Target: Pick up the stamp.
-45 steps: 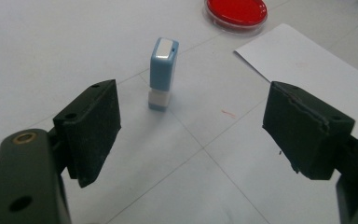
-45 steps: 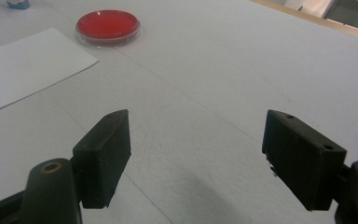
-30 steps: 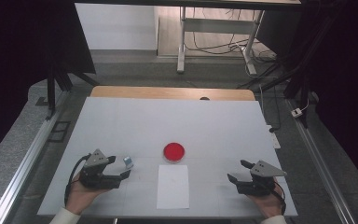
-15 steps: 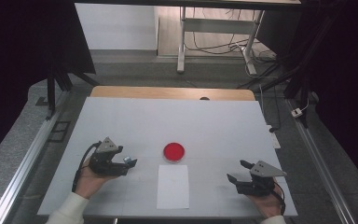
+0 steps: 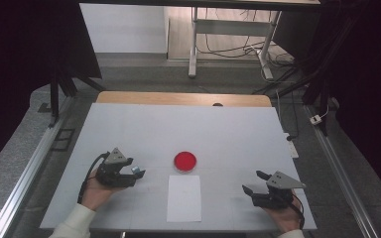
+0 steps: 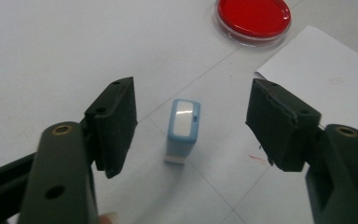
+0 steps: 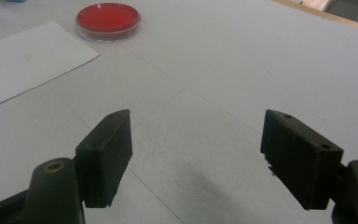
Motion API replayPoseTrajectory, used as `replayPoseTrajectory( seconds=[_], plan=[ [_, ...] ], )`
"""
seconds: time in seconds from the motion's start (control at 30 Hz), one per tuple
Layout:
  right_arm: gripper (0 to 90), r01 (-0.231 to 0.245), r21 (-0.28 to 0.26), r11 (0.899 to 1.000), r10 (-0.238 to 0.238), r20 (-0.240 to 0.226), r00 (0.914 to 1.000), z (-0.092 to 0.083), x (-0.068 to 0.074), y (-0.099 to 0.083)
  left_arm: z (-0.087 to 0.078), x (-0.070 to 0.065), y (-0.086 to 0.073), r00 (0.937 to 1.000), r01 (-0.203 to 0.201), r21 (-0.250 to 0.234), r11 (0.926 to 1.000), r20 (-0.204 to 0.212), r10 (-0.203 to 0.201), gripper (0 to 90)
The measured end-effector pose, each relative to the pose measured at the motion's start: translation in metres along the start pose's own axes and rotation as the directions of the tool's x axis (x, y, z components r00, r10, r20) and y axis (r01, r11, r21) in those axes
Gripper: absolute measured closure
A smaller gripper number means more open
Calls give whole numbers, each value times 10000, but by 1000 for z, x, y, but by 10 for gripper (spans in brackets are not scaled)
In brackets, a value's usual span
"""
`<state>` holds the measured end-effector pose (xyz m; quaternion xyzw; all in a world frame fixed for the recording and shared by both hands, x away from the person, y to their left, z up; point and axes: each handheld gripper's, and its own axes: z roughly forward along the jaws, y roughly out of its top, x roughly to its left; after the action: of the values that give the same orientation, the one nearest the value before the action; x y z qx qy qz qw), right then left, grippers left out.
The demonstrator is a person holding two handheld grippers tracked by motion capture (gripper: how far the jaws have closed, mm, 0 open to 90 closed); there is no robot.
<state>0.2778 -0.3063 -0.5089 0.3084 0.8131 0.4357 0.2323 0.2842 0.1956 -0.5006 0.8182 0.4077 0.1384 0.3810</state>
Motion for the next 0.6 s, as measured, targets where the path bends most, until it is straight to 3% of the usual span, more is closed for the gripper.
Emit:
replayPoseTrajectory(
  seconds=[0.4, 0.6],
  plan=[
    [246, 22, -22, 10000, -23, -94, 10000, 1, 0, 0, 7, 0, -7, 9993, -302, 197, 9994, -205, 306, 495],
    [249, 53, 43, 10000, -53, -49, 10000, 1, 0, -1, 9, -1, -7, 9983, -523, 336, 9981, -221, 531, 623]
  ],
)
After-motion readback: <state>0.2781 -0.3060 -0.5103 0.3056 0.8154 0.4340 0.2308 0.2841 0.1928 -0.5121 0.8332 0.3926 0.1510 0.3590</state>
